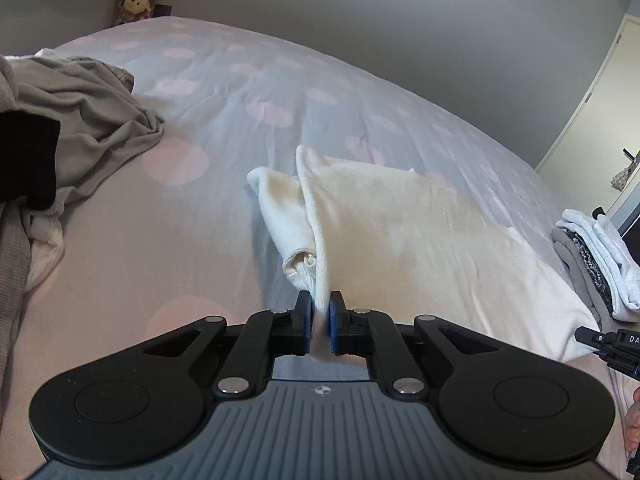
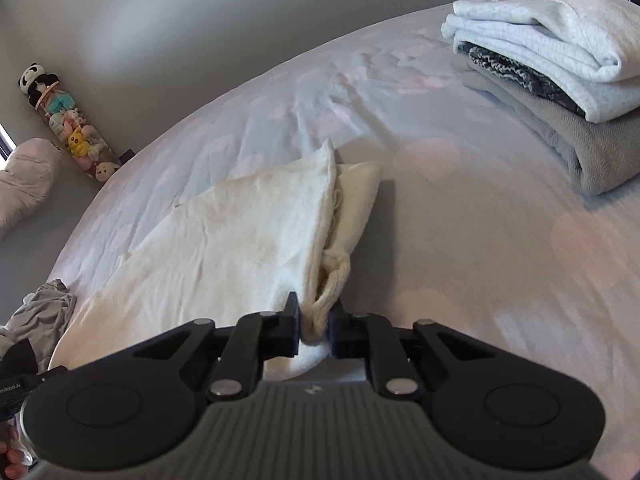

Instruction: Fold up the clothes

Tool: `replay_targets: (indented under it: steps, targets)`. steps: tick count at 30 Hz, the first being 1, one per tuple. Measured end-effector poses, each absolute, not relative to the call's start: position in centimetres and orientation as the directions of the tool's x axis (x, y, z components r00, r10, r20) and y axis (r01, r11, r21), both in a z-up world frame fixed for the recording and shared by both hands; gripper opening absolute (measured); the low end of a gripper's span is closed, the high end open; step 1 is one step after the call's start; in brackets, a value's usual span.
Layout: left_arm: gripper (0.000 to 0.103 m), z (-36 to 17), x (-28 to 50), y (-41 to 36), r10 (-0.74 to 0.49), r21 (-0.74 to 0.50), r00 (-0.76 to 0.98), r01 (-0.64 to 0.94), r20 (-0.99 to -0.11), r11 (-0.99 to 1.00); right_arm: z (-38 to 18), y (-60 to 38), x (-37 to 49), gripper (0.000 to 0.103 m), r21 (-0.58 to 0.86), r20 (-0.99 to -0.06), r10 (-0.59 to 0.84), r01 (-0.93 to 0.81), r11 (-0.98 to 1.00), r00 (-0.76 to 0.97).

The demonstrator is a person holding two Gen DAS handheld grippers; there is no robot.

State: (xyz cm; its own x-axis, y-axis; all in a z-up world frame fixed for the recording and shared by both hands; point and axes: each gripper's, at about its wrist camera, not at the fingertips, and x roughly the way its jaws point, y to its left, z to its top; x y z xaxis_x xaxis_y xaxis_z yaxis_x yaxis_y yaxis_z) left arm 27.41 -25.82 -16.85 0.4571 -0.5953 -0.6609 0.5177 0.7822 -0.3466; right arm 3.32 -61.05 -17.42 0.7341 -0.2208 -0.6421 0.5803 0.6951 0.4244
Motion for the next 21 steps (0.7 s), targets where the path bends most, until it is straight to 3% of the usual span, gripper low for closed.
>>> replay_targets:
  steps: [17,21]
  targets:
    - [0.006,-11.9,19.6,-17.0,-0.532,-0.275,0.403,0.541,-0.744,0.795,-15.9,-53.4,-5.0,0.014,0.471,-0.759,-0.041,0.592,0.654,0.65]
    - [0.006,-11.5,18.6,-15.4,-0.531,-0.294,0.38,0.528,-0.758,0.797,-15.5,-51.6,-6.0,0.014,0.4,-0.787,-0.057,0.58,0.71,0.614]
